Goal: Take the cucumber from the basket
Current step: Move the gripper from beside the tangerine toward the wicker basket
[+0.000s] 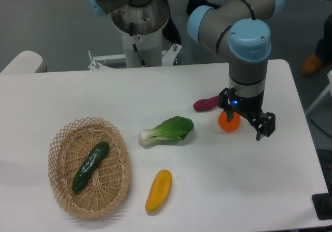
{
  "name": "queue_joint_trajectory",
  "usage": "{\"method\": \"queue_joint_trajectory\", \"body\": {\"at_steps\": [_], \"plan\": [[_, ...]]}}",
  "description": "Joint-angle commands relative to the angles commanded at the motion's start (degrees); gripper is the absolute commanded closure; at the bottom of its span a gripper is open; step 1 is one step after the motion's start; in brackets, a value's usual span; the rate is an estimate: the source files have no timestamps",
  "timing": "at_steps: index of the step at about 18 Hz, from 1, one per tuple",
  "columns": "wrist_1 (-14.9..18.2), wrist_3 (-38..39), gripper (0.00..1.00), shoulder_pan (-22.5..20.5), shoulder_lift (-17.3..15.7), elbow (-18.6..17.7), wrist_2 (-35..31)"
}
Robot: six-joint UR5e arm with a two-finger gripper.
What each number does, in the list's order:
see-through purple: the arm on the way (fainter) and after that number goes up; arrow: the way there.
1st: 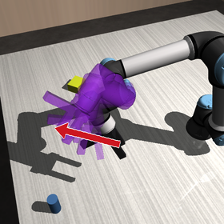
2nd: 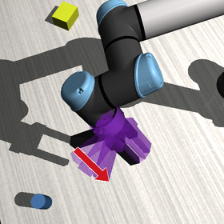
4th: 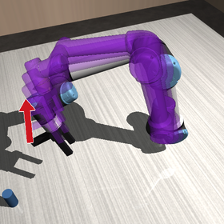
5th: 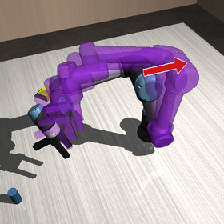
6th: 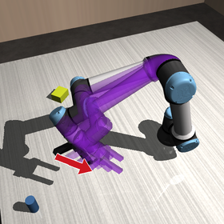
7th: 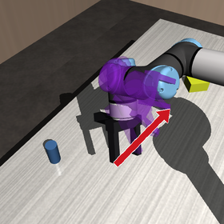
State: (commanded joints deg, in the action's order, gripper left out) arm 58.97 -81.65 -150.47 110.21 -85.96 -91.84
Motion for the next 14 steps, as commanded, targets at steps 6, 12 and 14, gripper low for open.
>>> {"method": "queue_joint_trajectory", "body": {"at_steps": [6, 12, 14], "plan": [[-0.2, 0.9, 0.0, 0.5, 0.4, -0.2, -0.1], [-0.1, 12.6, 0.0, 2.8, -0.2, -0.9, 0.3], [0.1, 19.7, 0.0, 5.2, -0.3, -1.1, 0.2]]}}
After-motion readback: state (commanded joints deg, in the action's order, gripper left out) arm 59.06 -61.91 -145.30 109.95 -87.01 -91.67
